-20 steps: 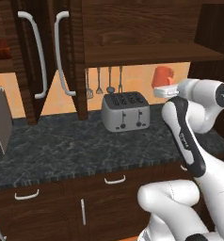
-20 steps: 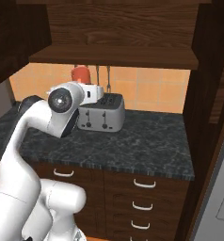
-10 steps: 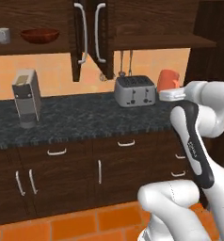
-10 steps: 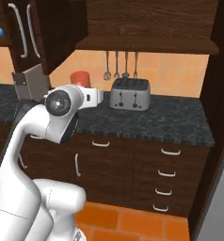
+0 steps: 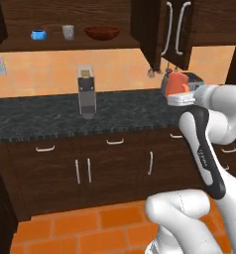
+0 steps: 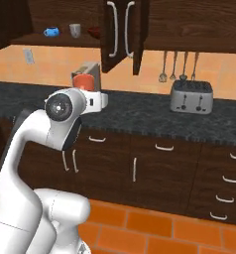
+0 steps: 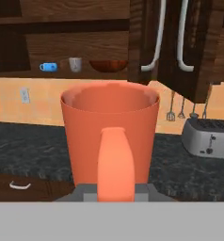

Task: Gather all objects into one cabinet and sort the glasses and bowls to opposite sides.

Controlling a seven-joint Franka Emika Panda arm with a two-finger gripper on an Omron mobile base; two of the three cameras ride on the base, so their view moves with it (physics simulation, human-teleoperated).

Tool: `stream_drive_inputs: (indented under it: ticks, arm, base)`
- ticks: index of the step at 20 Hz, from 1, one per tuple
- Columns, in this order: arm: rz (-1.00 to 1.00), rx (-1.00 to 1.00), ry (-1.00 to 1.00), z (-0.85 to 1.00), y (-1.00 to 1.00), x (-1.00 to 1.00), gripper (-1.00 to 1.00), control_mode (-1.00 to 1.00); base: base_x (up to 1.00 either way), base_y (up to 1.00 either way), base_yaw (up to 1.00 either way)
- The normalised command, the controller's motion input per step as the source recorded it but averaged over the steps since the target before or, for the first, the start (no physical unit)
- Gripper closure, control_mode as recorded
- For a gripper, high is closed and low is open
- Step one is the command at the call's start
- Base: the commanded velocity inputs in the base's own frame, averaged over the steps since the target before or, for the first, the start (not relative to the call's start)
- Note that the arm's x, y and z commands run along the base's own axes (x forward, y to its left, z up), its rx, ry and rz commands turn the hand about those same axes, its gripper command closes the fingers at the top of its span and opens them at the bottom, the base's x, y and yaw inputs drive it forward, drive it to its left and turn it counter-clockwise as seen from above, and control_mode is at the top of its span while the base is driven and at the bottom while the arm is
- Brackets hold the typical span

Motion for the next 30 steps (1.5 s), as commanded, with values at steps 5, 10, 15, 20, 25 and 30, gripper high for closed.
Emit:
stream_drive_inputs:
  ticks: [5,10,15,20,25,30]
  arm:
    - [0.00,0.00,0.00,0.00,0.00,0.00,1.00,1.00]
    - [0.00,0.00,0.00,0.00,0.00,0.00,1.00,1.00]
    - [0.00,0.00,0.00,0.00,0.00,0.00,1.00,1.00]
    - [0.00,0.00,0.00,0.00,0.00,0.00,1.00,1.00]
    - [0.00,0.00,-0.15,0.36,0.11,-0.21,1.00,-1.00]
    - [0.10,0.00,-0.36,0.97,0.66,0.02,1.00,-1.00]
  base:
    - [0.82,0.97,0.00]
    - [1.00,0.63,-0.01]
    - [0.91,0.07,0.00]
    - [0.53,0.21,0.00]
    - [-0.24,0.21,0.00]
    - [0.00,0.00,0.00]
